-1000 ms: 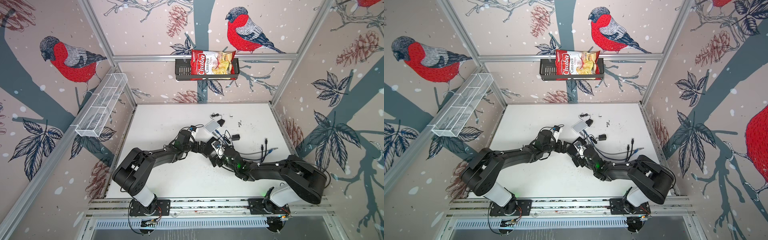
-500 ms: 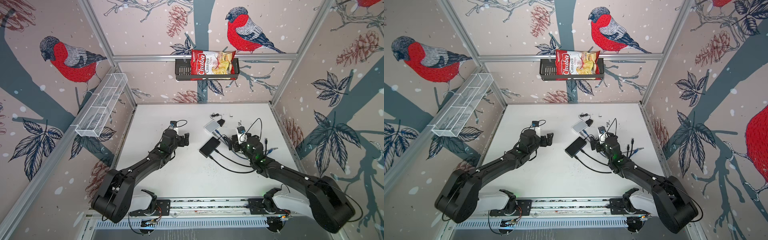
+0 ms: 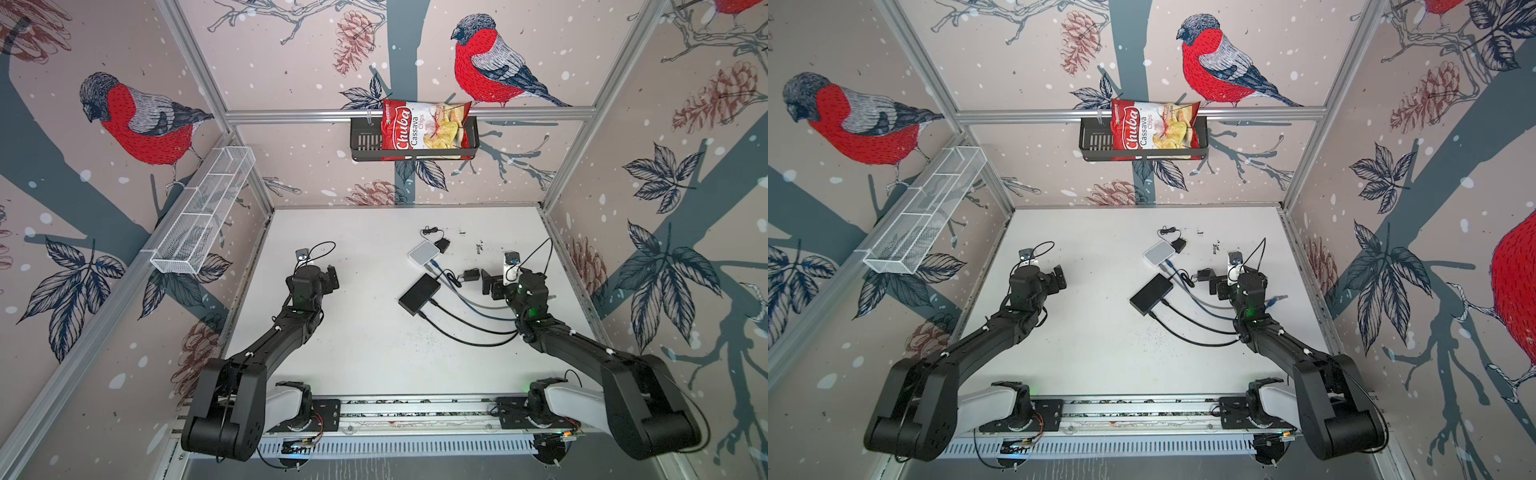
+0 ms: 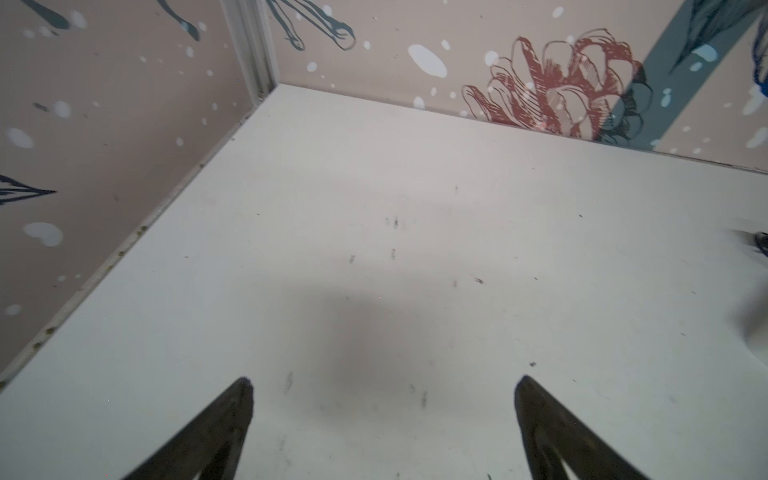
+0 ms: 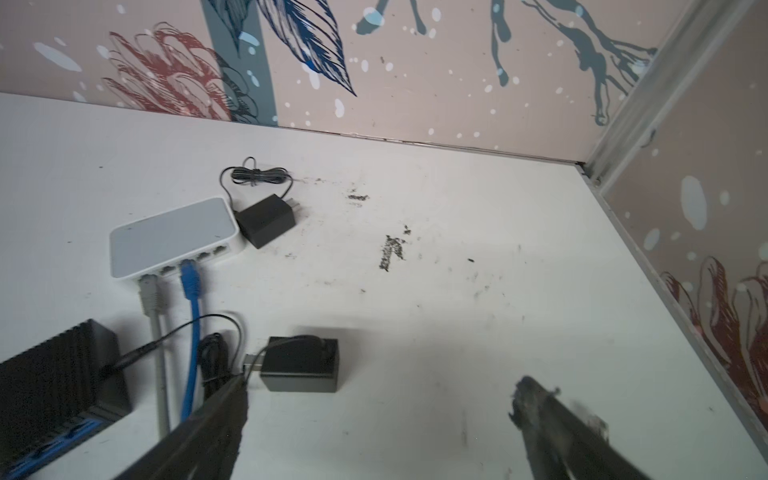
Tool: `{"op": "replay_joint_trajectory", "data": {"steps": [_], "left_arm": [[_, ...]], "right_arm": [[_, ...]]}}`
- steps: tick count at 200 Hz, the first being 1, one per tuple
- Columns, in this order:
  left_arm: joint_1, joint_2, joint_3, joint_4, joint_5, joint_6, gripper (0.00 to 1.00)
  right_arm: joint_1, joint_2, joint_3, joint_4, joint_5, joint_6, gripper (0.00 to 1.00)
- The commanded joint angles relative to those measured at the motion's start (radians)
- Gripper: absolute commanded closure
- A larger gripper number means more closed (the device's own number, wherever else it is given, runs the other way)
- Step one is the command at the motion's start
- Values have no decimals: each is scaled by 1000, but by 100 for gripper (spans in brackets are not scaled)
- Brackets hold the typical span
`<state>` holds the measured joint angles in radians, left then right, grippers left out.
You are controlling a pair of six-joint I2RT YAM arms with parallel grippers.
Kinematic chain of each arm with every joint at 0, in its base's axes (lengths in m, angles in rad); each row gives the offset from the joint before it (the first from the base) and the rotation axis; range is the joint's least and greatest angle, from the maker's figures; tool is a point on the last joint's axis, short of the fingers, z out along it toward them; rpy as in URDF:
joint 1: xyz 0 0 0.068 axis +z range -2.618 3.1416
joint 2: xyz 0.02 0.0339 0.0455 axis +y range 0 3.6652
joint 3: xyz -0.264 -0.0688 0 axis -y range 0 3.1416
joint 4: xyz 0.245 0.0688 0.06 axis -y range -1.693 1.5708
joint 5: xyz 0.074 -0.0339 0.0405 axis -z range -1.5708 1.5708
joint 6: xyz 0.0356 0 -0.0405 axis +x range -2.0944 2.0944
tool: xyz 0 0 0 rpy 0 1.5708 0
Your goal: Insert the plug into the switch port
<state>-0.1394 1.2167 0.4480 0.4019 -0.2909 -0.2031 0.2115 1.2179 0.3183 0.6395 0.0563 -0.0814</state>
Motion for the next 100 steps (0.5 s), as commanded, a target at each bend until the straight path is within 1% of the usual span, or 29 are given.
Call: {"op": "replay_joint_trajectory", "data": {"steps": [1, 22, 41, 54, 72, 81, 93, 100], "left_arm": [[26, 15, -44, 198, -22, 78, 4], [36, 66, -117, 405, -29, 149, 4], [40, 116, -173, 585, -31, 184, 4], [47, 158, -208, 718, -11, 199, 4], [60, 220, -219, 814, 18, 204, 4], [76, 268, -215, 839, 49, 199, 4], [87, 355, -224, 953, 67, 200, 4], [88, 333, -219, 892, 77, 198, 4]], "right_arm": [[-30, 30, -28, 199, -56, -26, 1], [-53, 111, -55, 322, -52, -46, 0], [-70, 177, -69, 420, -49, -58, 0], [-94, 182, -41, 370, -69, -38, 1], [-111, 168, -79, 428, -89, -23, 0], [-117, 149, -124, 493, -95, -17, 0], [-127, 134, -196, 612, -109, -12, 1], [-130, 133, -237, 686, -113, -10, 1]]}}
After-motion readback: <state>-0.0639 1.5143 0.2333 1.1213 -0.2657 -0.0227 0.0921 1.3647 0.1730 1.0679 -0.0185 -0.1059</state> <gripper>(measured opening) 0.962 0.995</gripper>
